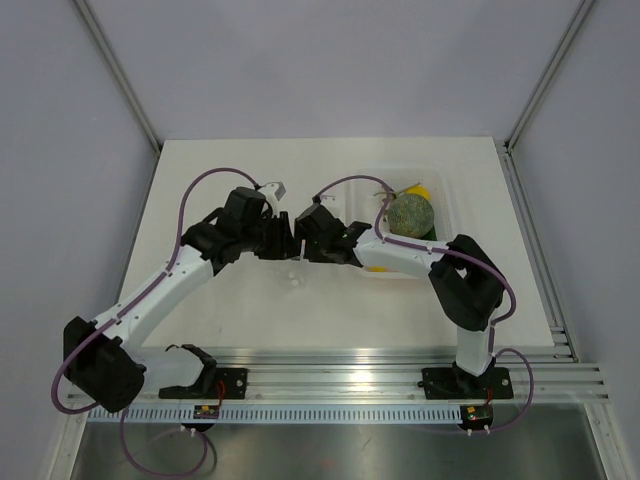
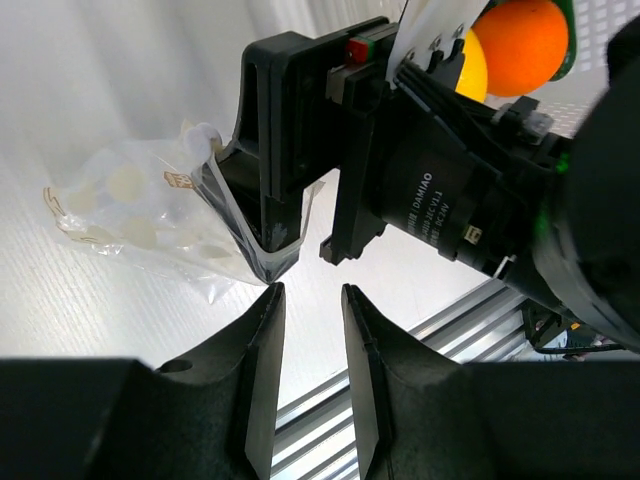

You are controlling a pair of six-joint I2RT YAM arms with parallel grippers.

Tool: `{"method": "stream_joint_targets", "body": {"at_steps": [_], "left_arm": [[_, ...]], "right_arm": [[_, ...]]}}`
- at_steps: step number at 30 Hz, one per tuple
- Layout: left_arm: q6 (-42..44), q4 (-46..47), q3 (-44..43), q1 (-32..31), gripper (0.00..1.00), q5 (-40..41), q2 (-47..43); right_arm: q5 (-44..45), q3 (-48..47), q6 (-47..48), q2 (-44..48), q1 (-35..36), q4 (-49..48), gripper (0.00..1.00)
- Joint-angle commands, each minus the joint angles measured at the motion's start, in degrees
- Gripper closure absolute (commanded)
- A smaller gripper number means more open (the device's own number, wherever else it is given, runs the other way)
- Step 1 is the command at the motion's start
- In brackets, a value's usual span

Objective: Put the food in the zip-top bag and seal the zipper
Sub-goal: Open the zipper of the food storage bag at the center of the board.

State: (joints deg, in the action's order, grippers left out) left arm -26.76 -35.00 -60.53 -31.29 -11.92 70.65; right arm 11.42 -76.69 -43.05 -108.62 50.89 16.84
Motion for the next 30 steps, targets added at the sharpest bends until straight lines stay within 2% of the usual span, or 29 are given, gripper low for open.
{"method": "stream_joint_targets", "body": {"at_steps": [1, 2, 7, 21, 26, 30], "left_arm": [[1.7, 0.6, -0.4, 0.3, 0.68, 1.6, -3.4], [1.7, 0.2, -0.5, 0.3, 0.68, 2.0, -3.9], [1.7, -0.5, 0.0, 0.5, 0.68, 2.9, -3.9], [2.1, -1.9, -1.8, 0.7, 0.69, 6.9, -3.5], [2.1, -2.7, -3.0, 0.7, 0.7, 8.0, -2.0], [2.1, -2.9, -3.8, 0.7, 0.7, 8.5, -1.3]], "right_arm": [[2.5, -2.8, 0.5, 3.6, 0.3, 1.3, 0.12], [2.6, -2.9, 0.6, 3.6, 0.3, 1.7, 0.09], [2.9, -3.0, 0.2, 3.6, 0.2, 2.1, 0.07], [5.7, -6.4, 2.7, 5.6, 0.2, 6.4, 0.09], [5.0, -13.8, 5.7, 0.3, 0.1, 14.6, 0.08], [4.5, -15.2, 6.2, -1.8, 0.1, 16.0, 0.08]]}}
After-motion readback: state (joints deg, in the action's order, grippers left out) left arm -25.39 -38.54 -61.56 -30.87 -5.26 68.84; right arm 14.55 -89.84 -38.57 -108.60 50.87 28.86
